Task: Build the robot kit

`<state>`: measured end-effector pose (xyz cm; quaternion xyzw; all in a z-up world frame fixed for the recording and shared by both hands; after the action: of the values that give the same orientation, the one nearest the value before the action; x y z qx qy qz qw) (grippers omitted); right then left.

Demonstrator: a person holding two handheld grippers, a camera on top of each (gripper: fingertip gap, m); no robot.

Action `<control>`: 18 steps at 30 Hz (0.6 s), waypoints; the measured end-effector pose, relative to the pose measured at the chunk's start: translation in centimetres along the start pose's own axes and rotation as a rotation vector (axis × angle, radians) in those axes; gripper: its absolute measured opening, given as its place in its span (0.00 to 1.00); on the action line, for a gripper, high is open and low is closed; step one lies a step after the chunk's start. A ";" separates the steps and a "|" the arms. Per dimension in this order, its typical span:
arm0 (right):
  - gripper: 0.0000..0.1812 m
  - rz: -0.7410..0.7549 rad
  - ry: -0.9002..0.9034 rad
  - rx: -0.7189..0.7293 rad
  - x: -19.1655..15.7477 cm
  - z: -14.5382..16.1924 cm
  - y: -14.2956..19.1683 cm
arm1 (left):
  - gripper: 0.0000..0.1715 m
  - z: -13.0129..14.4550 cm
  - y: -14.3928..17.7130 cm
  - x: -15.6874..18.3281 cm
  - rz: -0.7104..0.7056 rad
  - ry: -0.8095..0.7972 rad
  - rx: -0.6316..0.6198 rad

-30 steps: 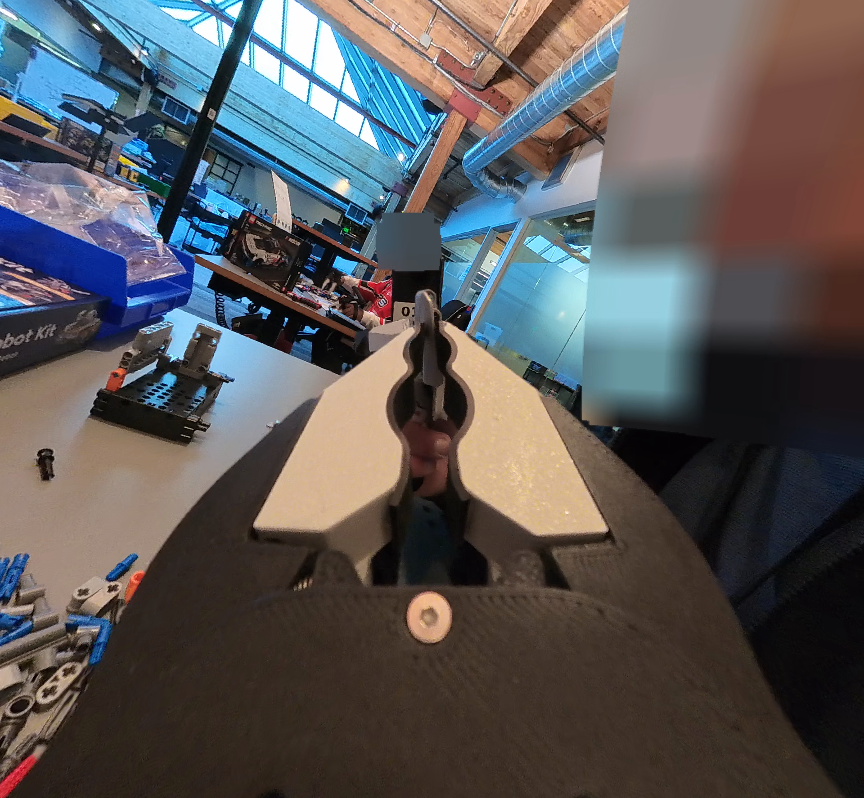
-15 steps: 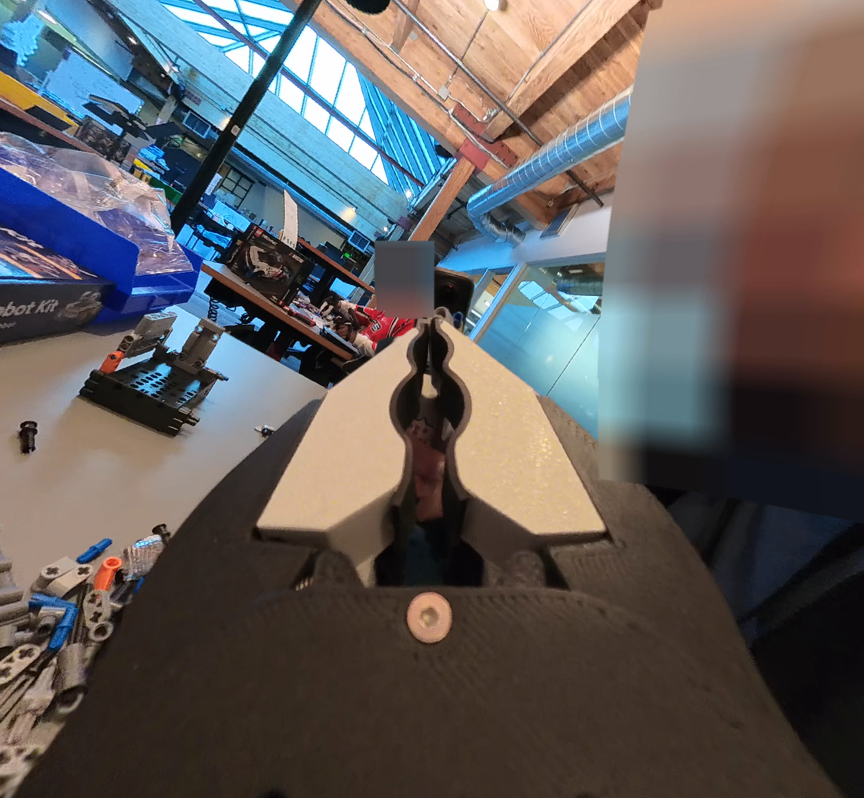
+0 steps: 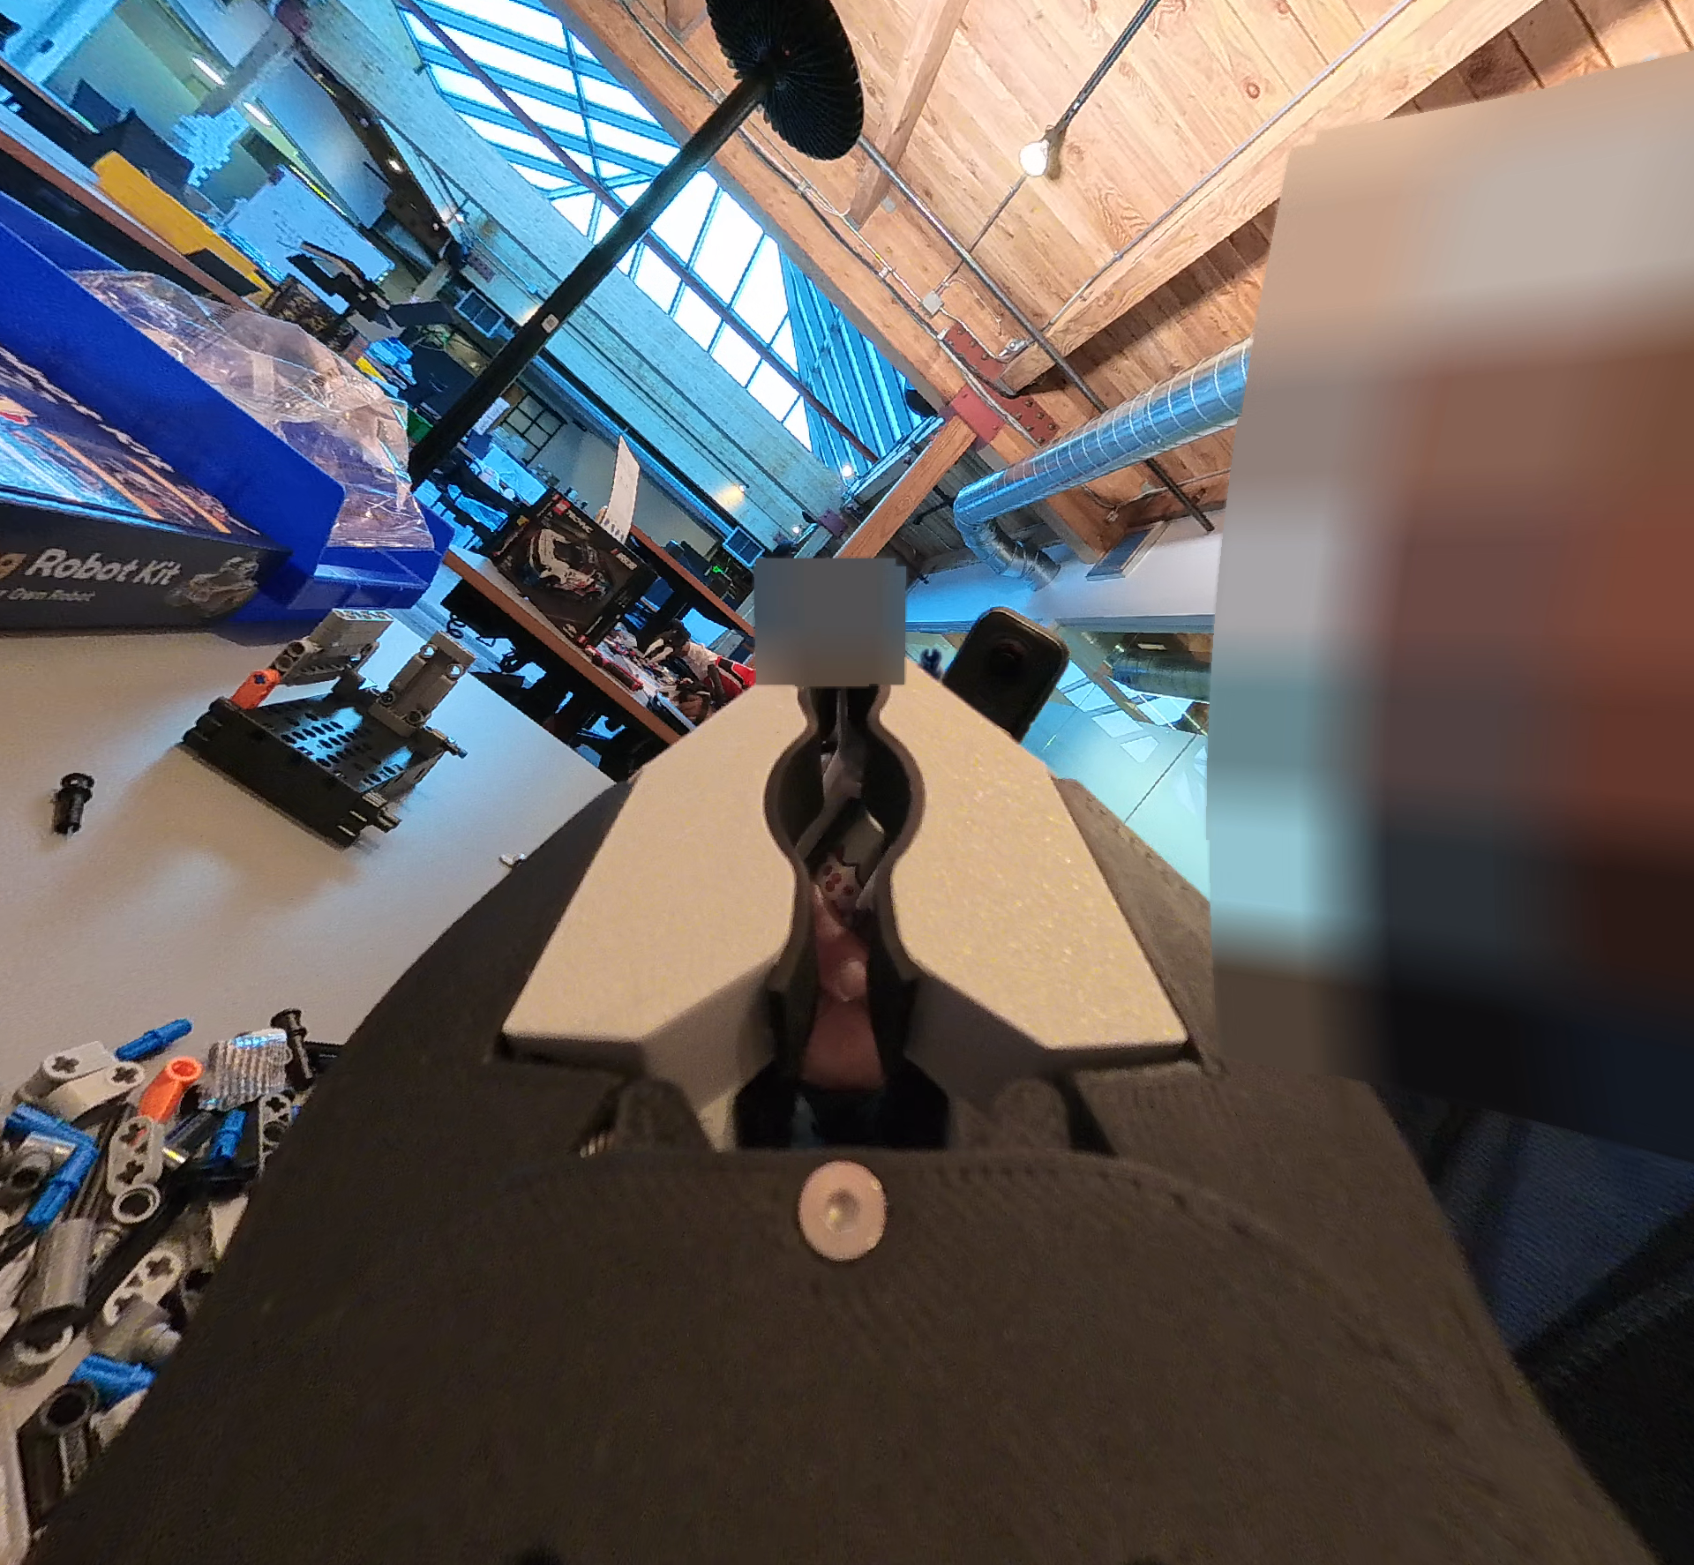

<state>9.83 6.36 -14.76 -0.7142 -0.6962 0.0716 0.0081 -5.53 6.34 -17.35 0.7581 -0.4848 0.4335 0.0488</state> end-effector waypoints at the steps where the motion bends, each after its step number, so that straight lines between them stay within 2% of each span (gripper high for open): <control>1: 0.02 0.006 0.008 -0.006 0.0 0.0 0.0 | 0.00 0.0 0.0 0.0 -0.006 -0.003 0.000; 7: 0.02 0.026 0.020 -0.069 0.3 0.6 0.6 | 0.00 0.2 -0.1 -0.3 -0.065 -0.035 -0.071; 13: 0.02 -0.056 -0.170 -0.105 1.1 2.4 1.8 | 0.00 0.2 -0.2 -0.5 -0.097 -0.091 -0.097; 14: 0.02 -0.088 -0.205 -0.152 1.2 2.8 1.9 | 0.00 0.3 -0.2 -0.6 -0.117 -0.112 -0.118; 18: 0.02 -0.261 -0.376 -0.511 0.6 6.2 2.1 | 0.00 0.5 -0.3 -1.4 -0.173 -0.119 -0.164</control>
<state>11.25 6.38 -21.20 -0.5724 -0.7664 0.0239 -0.2906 -5.23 7.22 -18.61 0.8149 -0.4533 0.3410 0.1190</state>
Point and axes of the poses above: each gripper's, where its closed fingertips meet, y back along the fingers, z out of its underside, x = y × z across the jaws, the point moved 8 cm from there along y, back along the fingers, and after that the axes turned 9 degrees about -z, right-handed, at the moved point
